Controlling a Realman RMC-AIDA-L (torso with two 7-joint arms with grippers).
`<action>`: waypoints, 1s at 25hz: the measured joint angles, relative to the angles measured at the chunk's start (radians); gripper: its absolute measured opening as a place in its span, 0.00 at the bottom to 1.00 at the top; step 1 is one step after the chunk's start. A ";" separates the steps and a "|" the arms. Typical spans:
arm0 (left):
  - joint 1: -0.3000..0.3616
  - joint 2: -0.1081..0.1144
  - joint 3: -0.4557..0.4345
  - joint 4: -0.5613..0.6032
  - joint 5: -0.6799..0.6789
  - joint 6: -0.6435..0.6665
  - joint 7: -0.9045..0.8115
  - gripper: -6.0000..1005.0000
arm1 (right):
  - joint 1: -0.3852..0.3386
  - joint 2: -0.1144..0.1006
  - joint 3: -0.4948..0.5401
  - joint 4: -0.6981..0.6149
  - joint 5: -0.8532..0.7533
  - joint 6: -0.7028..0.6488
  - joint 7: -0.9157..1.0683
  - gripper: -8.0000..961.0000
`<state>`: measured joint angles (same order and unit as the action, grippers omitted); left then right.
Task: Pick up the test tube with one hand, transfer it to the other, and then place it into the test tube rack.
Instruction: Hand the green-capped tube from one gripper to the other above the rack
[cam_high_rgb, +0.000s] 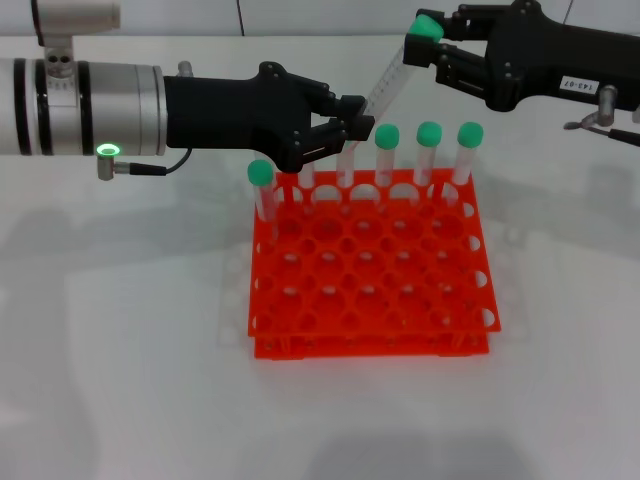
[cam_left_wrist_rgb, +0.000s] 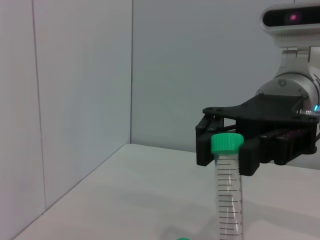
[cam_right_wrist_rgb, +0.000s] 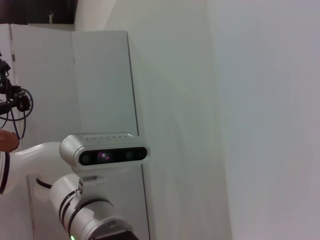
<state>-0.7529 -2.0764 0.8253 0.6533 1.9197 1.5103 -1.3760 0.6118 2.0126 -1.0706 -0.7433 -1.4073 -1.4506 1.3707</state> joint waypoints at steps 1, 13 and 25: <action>0.000 0.000 0.000 0.000 0.000 0.000 0.000 0.22 | 0.000 0.000 -0.002 -0.001 0.000 0.000 0.000 0.29; 0.002 -0.002 0.032 0.000 -0.006 0.001 -0.006 0.22 | -0.002 0.000 -0.003 -0.005 0.001 -0.003 0.000 0.29; 0.003 0.001 0.041 0.003 -0.006 0.006 -0.042 0.25 | -0.002 0.000 -0.002 -0.006 0.002 -0.001 0.001 0.28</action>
<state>-0.7501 -2.0758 0.8667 0.6559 1.9137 1.5165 -1.4178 0.6099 2.0126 -1.0722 -0.7491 -1.4049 -1.4512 1.3714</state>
